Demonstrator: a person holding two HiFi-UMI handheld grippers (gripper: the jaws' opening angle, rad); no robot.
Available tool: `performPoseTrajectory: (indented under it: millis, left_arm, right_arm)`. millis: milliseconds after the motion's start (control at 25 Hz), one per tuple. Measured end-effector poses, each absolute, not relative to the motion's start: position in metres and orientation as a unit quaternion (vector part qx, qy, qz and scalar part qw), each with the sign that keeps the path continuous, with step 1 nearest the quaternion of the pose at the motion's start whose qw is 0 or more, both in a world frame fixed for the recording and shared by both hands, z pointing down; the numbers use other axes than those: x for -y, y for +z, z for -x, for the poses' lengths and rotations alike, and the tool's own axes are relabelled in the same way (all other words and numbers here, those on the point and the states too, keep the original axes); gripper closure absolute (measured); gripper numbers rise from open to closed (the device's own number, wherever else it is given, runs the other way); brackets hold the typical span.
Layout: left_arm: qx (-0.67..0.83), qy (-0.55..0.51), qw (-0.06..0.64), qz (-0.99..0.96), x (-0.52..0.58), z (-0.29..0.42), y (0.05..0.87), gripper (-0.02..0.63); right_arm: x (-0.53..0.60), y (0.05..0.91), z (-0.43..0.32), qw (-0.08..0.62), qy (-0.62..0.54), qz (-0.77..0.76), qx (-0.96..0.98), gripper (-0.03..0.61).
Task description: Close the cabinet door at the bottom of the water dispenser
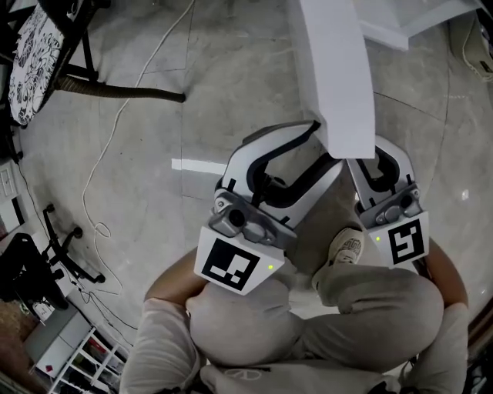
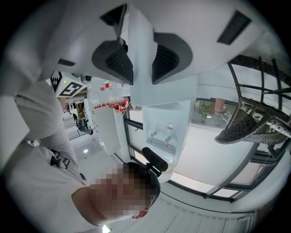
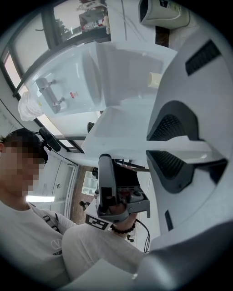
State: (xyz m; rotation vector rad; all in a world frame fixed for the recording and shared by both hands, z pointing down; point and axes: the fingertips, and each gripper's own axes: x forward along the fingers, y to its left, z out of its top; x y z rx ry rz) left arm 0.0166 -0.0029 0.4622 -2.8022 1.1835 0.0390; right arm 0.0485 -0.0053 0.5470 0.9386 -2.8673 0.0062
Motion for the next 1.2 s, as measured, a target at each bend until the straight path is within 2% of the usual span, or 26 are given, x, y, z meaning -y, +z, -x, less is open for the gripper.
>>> performPoseTrajectory:
  millis: [80, 200, 920, 1200]
  left_arm:
    - [-0.381, 0.017, 0.05, 0.923, 0.004, -0.023, 0.463, 0.482]
    - [-0.37, 0.023, 0.05, 0.927, 0.005, -0.03, 0.463, 0.483]
    - [-0.321, 0.042, 0.054, 0.945, 0.015, -0.075, 0.463, 0.483]
    - [-0.295, 0.042, 0.057, 0.953, 0.022, -0.096, 0.463, 0.485]
  right_arm:
    - [0.004, 0.551, -0.049, 0.066, 0.002, -0.309, 0.949, 0.485]
    - [0.004, 0.556, -0.052, 0.077, 0.002, -0.313, 0.946, 0.468]
    - [0.024, 0.556, -0.085, 0.066, -0.01, -0.372, 0.926, 0.428]
    - [0.037, 0.548, -0.102, 0.037, 0.003, -0.389, 0.92, 0.4]
